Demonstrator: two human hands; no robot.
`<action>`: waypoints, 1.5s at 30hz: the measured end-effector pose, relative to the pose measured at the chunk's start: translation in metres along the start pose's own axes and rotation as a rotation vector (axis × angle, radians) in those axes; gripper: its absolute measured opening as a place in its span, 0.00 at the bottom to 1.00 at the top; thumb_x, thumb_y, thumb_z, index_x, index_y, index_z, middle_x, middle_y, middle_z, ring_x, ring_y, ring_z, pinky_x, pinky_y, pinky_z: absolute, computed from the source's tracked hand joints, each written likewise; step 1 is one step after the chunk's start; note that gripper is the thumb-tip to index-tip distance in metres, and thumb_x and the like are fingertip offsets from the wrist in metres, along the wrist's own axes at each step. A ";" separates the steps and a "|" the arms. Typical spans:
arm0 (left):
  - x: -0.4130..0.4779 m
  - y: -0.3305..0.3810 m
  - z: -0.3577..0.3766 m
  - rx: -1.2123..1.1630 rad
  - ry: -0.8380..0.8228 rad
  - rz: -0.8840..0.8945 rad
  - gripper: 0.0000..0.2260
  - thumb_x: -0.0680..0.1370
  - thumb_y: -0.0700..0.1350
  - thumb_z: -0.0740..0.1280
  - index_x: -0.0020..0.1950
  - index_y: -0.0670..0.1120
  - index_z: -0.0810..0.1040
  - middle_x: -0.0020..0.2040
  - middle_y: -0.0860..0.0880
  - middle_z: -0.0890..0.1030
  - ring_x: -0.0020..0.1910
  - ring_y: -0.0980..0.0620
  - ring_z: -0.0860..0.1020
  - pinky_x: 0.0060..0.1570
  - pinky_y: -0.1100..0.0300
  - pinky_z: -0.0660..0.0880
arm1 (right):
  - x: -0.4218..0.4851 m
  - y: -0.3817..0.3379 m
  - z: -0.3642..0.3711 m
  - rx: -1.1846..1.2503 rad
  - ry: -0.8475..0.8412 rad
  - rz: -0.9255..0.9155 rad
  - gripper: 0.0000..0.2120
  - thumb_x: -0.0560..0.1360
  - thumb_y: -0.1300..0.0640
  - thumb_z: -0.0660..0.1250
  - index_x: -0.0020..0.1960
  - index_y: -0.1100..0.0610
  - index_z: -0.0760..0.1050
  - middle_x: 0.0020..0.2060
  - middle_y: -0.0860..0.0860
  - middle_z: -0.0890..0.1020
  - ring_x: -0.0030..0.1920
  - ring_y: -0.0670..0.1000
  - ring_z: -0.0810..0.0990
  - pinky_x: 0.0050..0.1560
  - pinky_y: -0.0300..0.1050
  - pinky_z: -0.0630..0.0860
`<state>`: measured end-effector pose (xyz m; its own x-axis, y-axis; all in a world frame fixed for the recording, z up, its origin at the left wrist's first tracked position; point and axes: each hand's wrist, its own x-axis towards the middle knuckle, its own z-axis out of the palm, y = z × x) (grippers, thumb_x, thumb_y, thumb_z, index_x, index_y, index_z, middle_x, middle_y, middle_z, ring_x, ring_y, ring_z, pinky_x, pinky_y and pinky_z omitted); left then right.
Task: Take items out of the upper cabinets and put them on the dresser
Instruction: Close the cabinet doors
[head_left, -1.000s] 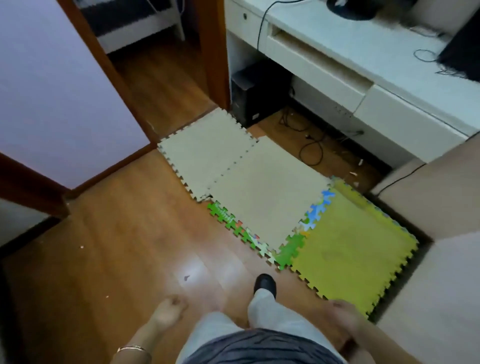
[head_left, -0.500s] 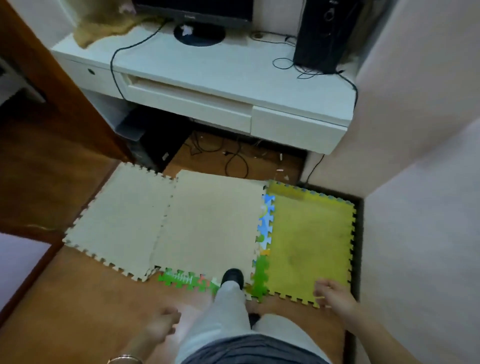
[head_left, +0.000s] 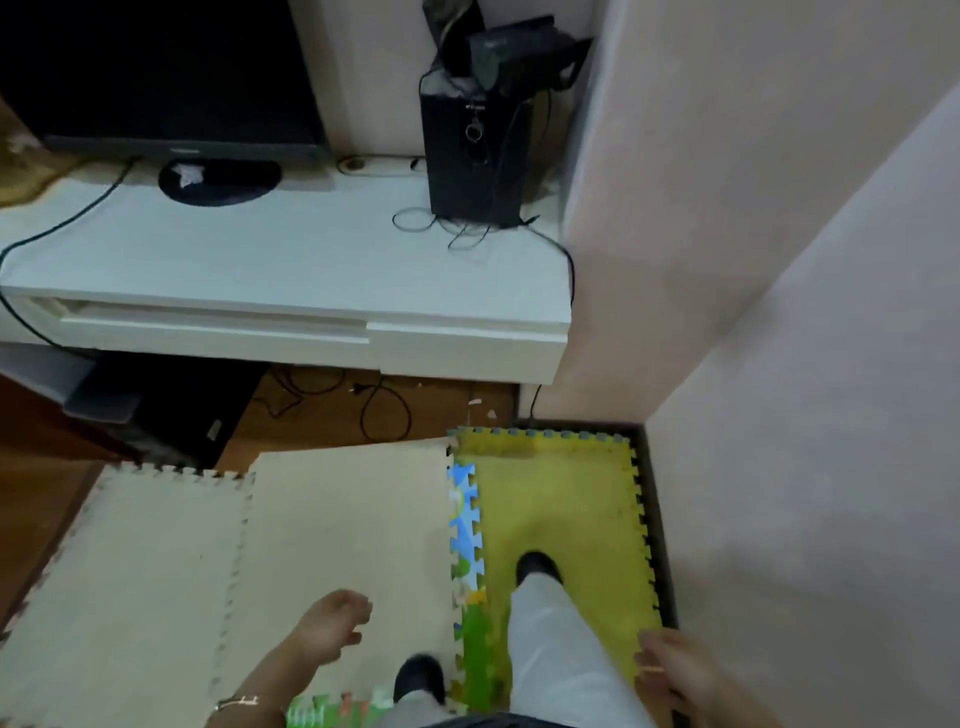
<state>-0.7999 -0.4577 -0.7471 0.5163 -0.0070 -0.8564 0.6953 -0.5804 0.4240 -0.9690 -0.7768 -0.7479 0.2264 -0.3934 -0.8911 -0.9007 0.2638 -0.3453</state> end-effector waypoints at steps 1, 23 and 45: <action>-0.001 0.007 0.006 -0.010 0.029 -0.012 0.05 0.77 0.44 0.62 0.48 0.44 0.74 0.47 0.46 0.77 0.39 0.50 0.74 0.36 0.62 0.61 | 0.011 -0.008 -0.007 -0.035 -0.031 -0.023 0.08 0.77 0.60 0.61 0.40 0.61 0.71 0.36 0.57 0.74 0.37 0.55 0.73 0.32 0.43 0.67; -0.287 0.485 -0.024 -0.206 0.449 1.733 0.13 0.75 0.42 0.65 0.53 0.60 0.72 0.52 0.58 0.80 0.52 0.63 0.78 0.53 0.70 0.74 | -0.277 -0.486 -0.151 0.069 0.131 -1.774 0.12 0.74 0.62 0.67 0.43 0.44 0.74 0.37 0.49 0.80 0.41 0.45 0.78 0.46 0.33 0.73; -0.524 0.678 -0.092 -0.501 0.673 2.284 0.22 0.72 0.50 0.65 0.65 0.43 0.73 0.60 0.48 0.80 0.58 0.50 0.78 0.60 0.52 0.75 | -0.542 -0.635 -0.152 -0.035 0.615 -2.429 0.37 0.71 0.61 0.69 0.75 0.53 0.56 0.72 0.48 0.67 0.72 0.44 0.65 0.72 0.41 0.63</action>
<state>-0.5528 -0.7722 0.0163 0.2613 0.1321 0.9562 -0.9629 0.1049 0.2487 -0.5765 -0.8649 -0.0014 0.2968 0.0562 0.9533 0.5935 -0.7929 -0.1381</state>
